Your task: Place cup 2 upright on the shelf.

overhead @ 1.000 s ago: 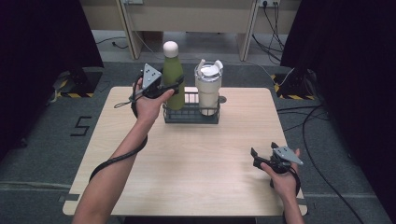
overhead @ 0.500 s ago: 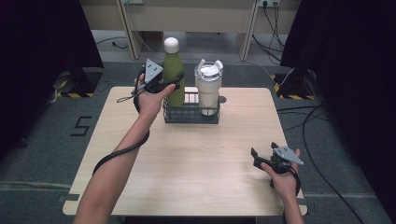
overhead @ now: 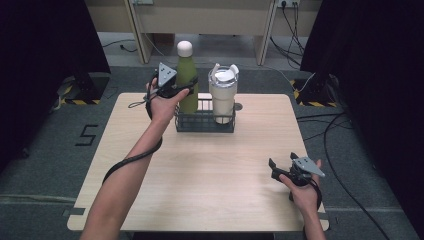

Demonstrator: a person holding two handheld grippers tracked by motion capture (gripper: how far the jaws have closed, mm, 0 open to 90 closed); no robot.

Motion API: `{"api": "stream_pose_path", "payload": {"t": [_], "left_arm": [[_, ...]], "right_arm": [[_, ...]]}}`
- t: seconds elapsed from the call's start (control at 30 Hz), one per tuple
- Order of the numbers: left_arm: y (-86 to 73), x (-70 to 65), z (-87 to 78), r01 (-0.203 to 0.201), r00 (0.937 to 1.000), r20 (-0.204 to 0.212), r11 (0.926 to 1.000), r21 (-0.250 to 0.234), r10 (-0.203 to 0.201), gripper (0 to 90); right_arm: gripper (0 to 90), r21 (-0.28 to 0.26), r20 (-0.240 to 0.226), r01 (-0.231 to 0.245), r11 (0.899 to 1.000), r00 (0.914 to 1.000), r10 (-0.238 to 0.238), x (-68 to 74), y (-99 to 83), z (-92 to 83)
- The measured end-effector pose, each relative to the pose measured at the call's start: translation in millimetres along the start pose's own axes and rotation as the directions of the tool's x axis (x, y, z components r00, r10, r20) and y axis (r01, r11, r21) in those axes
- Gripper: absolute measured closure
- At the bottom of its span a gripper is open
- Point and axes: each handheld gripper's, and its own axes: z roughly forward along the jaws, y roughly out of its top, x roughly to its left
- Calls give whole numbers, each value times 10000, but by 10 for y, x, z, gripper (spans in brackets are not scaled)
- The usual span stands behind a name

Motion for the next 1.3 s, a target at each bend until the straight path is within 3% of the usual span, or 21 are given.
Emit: {"api": "stream_pose_path", "payload": {"t": [1.3], "left_arm": [[-348, 27, 241, 346, 9991, -259, 9951, 929, -324, 235]], "right_arm": [[101, 55, -69, -19, 10000, 10000, 20, 8, -2, -4]]}}
